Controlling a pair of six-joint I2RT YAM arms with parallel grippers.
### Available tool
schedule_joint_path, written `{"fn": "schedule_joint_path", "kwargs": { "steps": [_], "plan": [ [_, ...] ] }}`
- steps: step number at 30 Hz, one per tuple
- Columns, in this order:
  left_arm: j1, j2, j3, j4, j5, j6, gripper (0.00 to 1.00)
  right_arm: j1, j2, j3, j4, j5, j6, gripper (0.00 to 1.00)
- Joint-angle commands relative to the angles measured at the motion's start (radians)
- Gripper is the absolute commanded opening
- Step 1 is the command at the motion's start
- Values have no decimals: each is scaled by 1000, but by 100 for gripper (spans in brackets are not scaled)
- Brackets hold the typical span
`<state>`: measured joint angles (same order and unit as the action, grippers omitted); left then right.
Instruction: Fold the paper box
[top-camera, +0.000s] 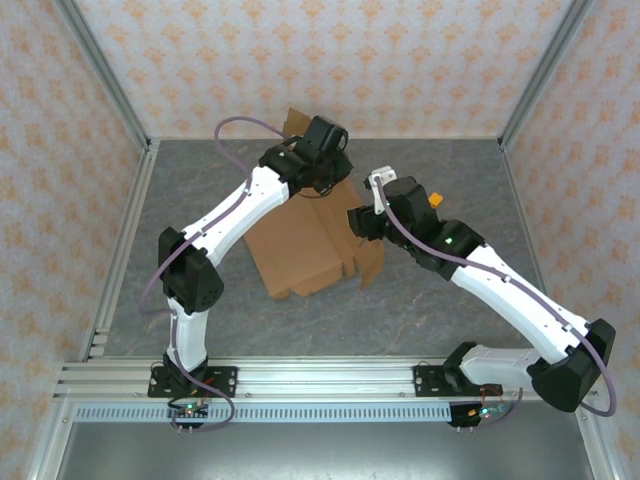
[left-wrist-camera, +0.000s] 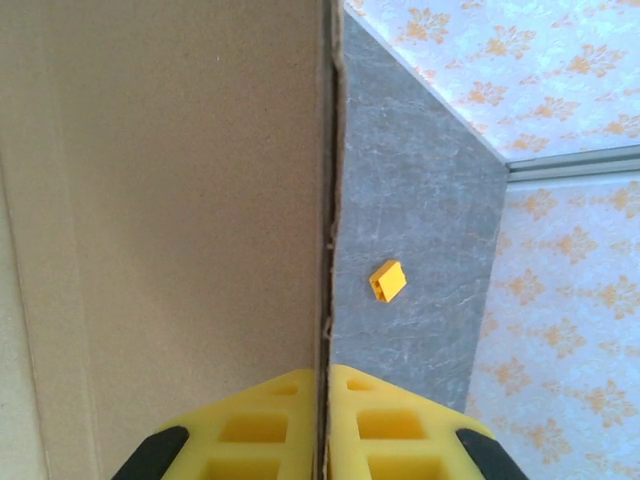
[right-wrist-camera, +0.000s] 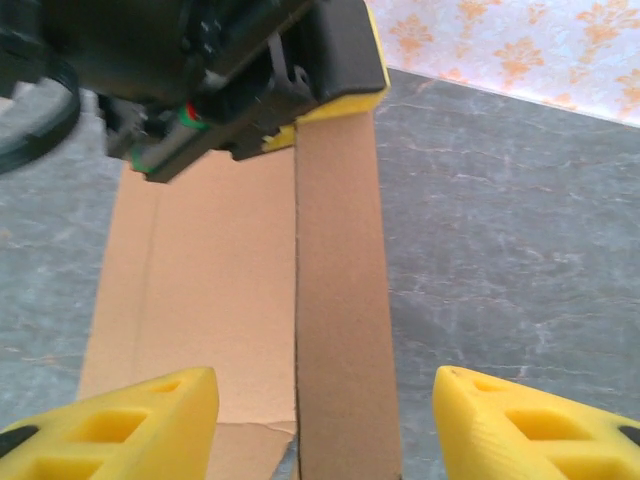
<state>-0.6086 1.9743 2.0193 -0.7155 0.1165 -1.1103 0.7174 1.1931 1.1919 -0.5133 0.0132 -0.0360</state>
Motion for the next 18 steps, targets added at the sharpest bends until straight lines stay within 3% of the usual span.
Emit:
{"fn": "schedule_joint_path", "kwargs": {
  "steps": [1,9,18],
  "plan": [
    [5,15,33,-26,-10,-48,10,5,37,33,-24,90,-93,57],
    [9,30,44,-35,-3,-54,10,18,108,51,16,166,-152,40],
    [10,49,44,-27,20,-71,13,42,163,62,44,279,-200,30]
  ]
}}
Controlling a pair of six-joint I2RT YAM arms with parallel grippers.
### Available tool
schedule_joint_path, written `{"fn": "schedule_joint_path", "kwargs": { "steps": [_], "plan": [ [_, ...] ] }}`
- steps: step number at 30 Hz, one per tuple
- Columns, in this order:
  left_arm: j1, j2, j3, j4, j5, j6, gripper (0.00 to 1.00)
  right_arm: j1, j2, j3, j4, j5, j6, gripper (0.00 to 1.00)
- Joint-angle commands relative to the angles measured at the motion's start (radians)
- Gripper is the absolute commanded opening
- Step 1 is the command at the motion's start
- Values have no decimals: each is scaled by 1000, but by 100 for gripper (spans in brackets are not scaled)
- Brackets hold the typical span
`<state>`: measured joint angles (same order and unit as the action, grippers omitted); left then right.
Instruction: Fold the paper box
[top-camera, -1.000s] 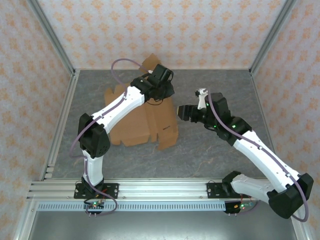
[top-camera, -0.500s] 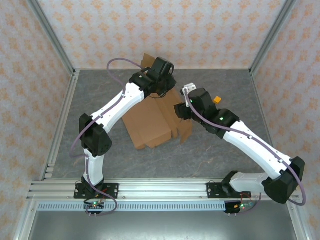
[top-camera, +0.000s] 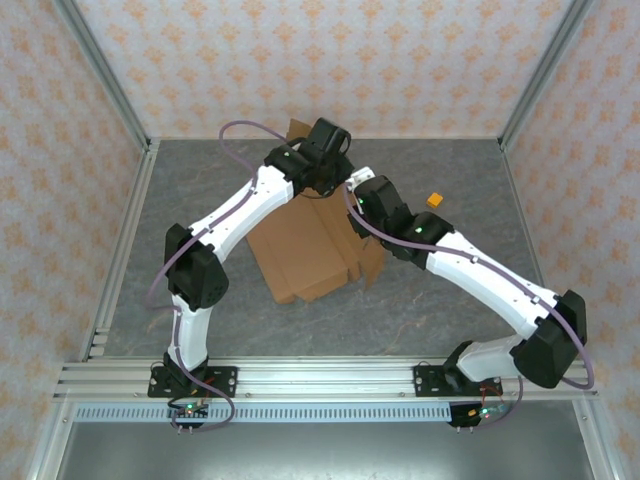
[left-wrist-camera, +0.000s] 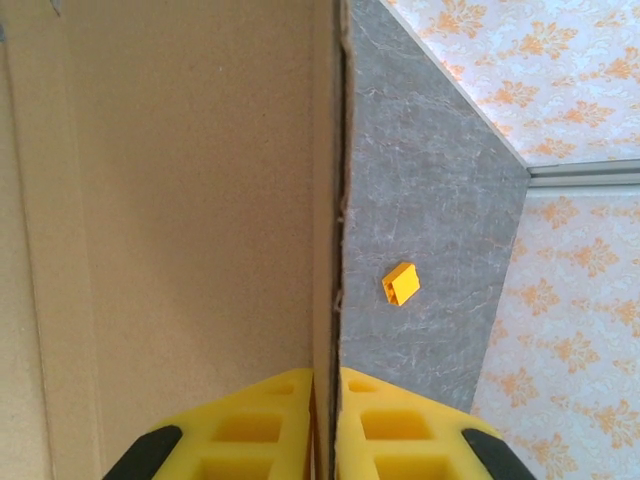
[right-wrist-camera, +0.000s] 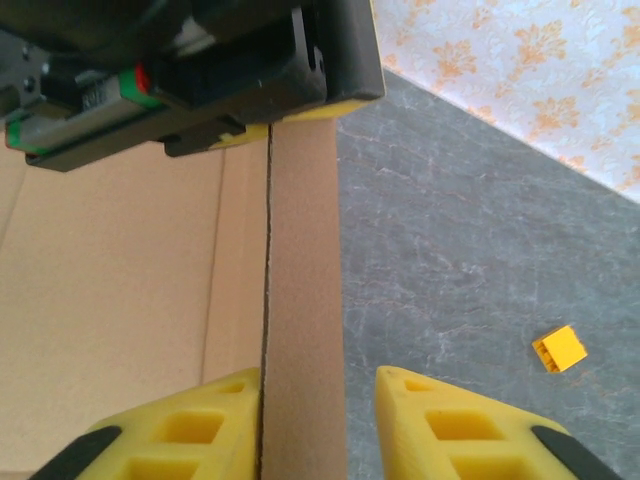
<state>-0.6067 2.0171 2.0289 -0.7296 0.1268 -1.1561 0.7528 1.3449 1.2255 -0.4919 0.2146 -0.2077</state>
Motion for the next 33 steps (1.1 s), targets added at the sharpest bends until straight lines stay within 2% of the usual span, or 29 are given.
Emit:
{"fn": "schedule_joint_path", "kwargs": {
  "steps": [1,7,10,15,19,21,25,29,33],
  "plan": [
    [10,6,34,-11,14,-27,13,6,13,22,32,81,-31,29],
    [13,11,34,-7,23,-25,16,10,-5,-10,81,106,-40,13],
    [20,11,34,-1,35,-15,21,10,-27,-31,100,137,-58,2],
    [49,-14,24,18,72,60,37,-16,-75,-70,117,143,-86,0],
    [81,-73,27,-14,76,223,46,-90,-114,-95,119,45,-95,0],
    [112,-137,4,-32,76,350,49,-152,-140,-114,125,-92,-129,0],
    [185,-324,-252,126,37,565,52,-264,-156,-134,145,-286,-221,0],
    [256,-508,-522,331,-37,790,74,-351,-156,-119,143,-422,-289,0],
    [318,-533,-589,370,-25,1022,77,-364,-135,-91,138,-464,-351,0]
  ]
}}
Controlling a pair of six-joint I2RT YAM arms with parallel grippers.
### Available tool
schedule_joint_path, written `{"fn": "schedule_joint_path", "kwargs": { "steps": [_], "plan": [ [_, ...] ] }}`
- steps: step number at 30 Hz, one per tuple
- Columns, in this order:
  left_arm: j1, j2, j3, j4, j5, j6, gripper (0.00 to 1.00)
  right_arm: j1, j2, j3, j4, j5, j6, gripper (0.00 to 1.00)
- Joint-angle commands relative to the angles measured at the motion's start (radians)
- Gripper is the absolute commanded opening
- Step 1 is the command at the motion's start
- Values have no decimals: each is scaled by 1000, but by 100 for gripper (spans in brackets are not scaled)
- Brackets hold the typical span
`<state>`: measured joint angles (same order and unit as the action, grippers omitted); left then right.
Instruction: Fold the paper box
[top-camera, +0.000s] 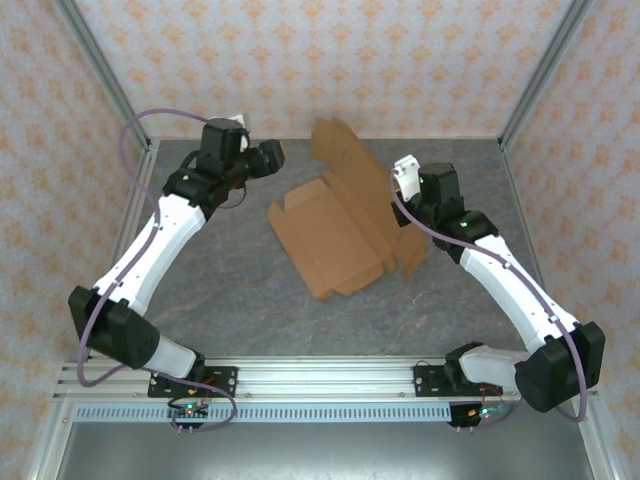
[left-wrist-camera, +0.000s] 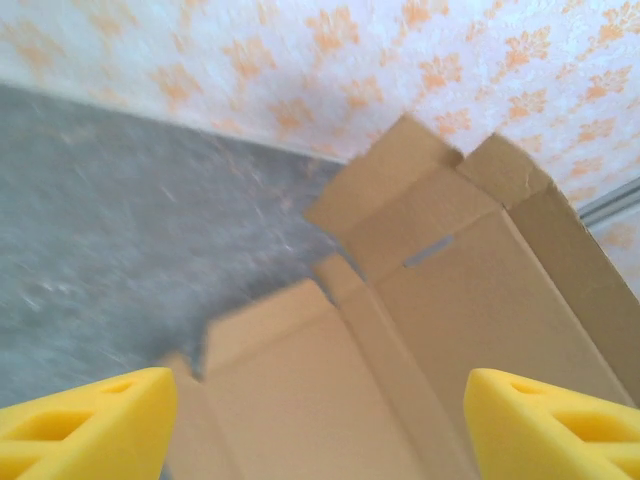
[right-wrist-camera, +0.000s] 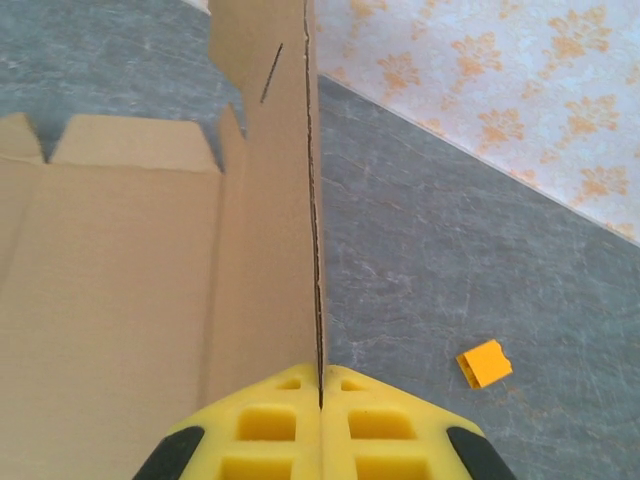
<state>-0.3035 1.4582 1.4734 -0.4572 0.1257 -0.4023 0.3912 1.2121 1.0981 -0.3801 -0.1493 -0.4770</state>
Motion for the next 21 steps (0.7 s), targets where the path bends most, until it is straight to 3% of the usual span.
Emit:
{"fn": "schedule_joint_path", "kwargs": {
  "steps": [1,7,12,18,21],
  "plan": [
    [20,42,-19,82,-4,317,77,-2,9,47,18,-110,-97,0],
    [20,120,22,99,177,639,75,-7,87,107,-25,-191,-243,0],
    [18,137,46,105,310,957,77,-6,160,170,-72,-184,-370,0],
    [12,256,207,-43,325,1280,77,-7,218,224,-93,-192,-453,0],
    [12,334,325,-113,347,1359,77,-7,224,233,-87,-196,-482,0]
  ]
}}
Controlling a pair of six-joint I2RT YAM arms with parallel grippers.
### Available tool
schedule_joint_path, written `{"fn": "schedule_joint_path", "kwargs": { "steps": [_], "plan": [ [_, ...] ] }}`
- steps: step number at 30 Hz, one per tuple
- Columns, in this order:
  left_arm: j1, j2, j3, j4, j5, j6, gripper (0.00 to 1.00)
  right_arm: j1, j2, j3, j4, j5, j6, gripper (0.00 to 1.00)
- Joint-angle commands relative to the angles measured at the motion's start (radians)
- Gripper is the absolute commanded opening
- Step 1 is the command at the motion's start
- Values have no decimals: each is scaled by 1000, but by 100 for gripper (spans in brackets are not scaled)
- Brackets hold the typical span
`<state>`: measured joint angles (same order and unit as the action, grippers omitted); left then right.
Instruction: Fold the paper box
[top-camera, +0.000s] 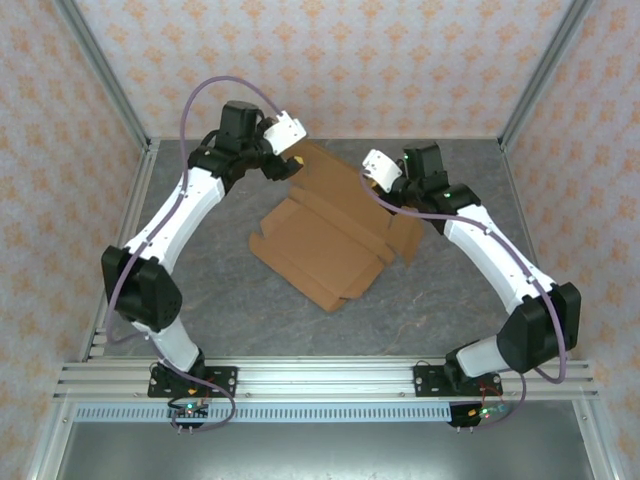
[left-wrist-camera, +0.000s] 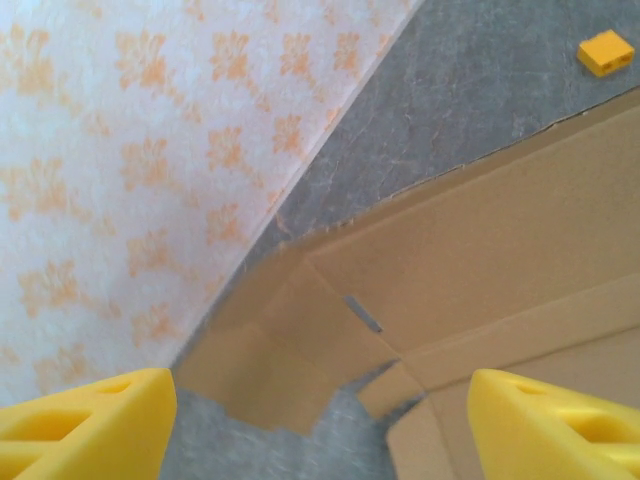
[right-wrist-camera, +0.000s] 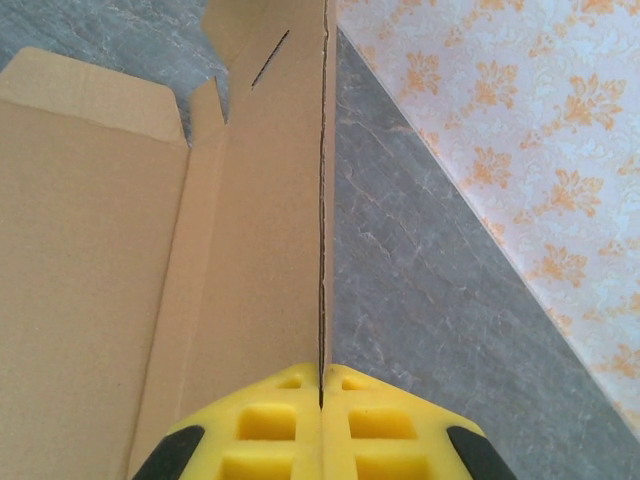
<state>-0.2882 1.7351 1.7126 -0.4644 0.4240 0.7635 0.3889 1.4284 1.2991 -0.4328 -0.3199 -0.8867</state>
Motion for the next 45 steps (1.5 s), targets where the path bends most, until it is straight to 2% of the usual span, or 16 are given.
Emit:
{"fn": "schedule_joint_path", "kwargs": {
  "steps": [1,9,16,33,35,37,39,43,45],
  "plan": [
    [-5,82,123,-126,53,212,77,-4,9,36,-35,-25,-78,0],
    [-20,263,365,-291,145,368,74,-5,15,57,-44,-18,-107,0],
    [-42,367,498,-373,132,510,62,-5,10,60,-32,-29,-108,0],
    [-78,422,585,-354,67,568,0,-5,-14,63,-14,-34,-88,0],
    [-86,407,590,-375,43,580,0,-4,-24,64,-11,-38,-73,0],
    [-89,390,600,-411,42,591,0,-3,-37,69,-10,-37,-56,6],
    [-96,368,607,-445,37,609,0,-1,-43,79,-23,-45,-55,18],
    [-110,320,604,-486,12,651,0,11,-53,105,-44,-44,-57,37],
    [-118,298,604,-493,6,661,0,23,-47,131,-67,-36,-65,40]
  ]
}}
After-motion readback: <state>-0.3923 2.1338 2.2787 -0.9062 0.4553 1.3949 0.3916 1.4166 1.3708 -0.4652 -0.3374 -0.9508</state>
